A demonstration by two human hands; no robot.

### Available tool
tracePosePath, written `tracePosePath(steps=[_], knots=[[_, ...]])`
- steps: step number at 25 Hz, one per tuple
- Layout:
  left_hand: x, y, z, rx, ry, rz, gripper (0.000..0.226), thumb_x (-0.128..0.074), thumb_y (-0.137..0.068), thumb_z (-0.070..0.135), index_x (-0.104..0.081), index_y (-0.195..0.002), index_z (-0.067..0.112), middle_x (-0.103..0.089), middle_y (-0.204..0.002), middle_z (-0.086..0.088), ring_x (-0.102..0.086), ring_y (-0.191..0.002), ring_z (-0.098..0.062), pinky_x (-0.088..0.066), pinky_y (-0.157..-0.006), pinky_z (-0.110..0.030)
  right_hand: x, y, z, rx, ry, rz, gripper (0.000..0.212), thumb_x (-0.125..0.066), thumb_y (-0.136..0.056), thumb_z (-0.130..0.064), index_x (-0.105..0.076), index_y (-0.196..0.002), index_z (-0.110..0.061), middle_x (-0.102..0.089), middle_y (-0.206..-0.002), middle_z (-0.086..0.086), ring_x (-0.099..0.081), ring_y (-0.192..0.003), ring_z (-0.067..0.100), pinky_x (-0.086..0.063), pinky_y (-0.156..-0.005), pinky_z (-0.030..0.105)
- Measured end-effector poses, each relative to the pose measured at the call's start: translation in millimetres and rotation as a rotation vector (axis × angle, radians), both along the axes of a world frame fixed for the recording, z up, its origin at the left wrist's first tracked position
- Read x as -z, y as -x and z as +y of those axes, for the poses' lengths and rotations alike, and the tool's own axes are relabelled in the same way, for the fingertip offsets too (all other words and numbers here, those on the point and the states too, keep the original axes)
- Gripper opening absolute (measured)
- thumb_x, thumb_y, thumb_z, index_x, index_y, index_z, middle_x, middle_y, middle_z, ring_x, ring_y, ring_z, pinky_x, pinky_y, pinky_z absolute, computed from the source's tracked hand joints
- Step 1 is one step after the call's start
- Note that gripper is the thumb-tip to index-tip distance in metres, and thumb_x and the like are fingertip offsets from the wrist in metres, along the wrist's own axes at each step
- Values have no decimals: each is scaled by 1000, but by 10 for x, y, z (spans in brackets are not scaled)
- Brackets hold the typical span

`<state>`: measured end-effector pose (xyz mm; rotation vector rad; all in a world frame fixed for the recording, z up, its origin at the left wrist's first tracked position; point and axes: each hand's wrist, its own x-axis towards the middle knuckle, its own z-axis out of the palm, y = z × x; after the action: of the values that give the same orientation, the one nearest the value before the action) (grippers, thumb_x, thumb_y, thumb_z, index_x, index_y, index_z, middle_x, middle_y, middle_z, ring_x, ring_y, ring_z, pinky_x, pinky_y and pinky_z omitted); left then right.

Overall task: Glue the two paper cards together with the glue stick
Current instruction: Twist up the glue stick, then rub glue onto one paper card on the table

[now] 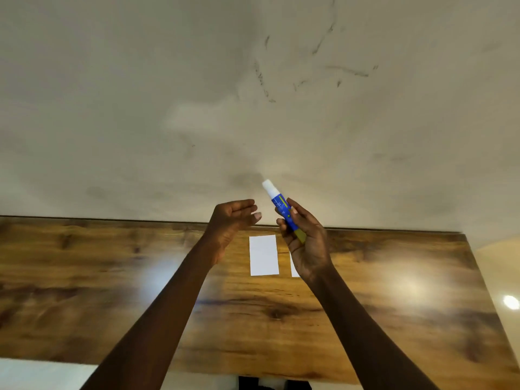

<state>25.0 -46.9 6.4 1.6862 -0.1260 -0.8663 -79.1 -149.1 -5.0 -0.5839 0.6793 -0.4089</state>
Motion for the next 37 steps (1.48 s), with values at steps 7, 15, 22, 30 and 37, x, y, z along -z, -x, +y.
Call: tracePosePath(steps=[7, 15, 22, 30, 37], knots=[[1097, -118, 102, 48, -150, -12, 49, -69, -74, 0, -54, -120, 3, -59, -124, -14, -55, -115, -20, -46, -87, -25, 969, -91, 53, 4, 67, 165, 27, -55, -77, 8, -64, -90, -13, -62, -89, 10, -62, -54, 9, -53, -55, 15], [1537, -58, 179, 247, -431, -382, 57, -71, -74, 8, -50, -127, 10, -55, -131, -11, -50, -122, -25, -38, -98, -28, 1454, -178, 148, 17, 484, 445, 16, -64, -77, -1, -64, -92, -6, -65, -78, 14, -61, -49, 12, -53, -51, 20], [1880, -105, 231, 329, -501, -391, 63, -69, -77, 12, -41, -134, 14, -48, -138, -9, -45, -127, -26, -37, -104, -34, 1604, -282, 53, 87, 470, 525, 24, -70, -69, 1, -58, -73, -20, -55, -65, 3, -50, -43, 2, -44, -43, 10], [2265, -129, 257, 749, -648, -906, 61, -66, -79, 19, -40, -135, 21, -36, -147, -8, -23, -138, -34, 3, -109, -50, 1802, -404, 29, 33, 389, 449, 14, -53, -83, -3, -56, -76, -15, -58, -52, -1, -49, -40, 4, -40, -39, 12], [2261, 112, 290, 594, -841, -1088, 58, -80, -55, 35, -65, -107, 16, -68, -112, -12, -58, -112, -37, -21, -97, -62, 1895, -417, 87, 21, 295, 412, 16, -60, -78, -3, -60, -84, -18, -68, -72, 2, -64, -57, 10, -53, -53, 15]])
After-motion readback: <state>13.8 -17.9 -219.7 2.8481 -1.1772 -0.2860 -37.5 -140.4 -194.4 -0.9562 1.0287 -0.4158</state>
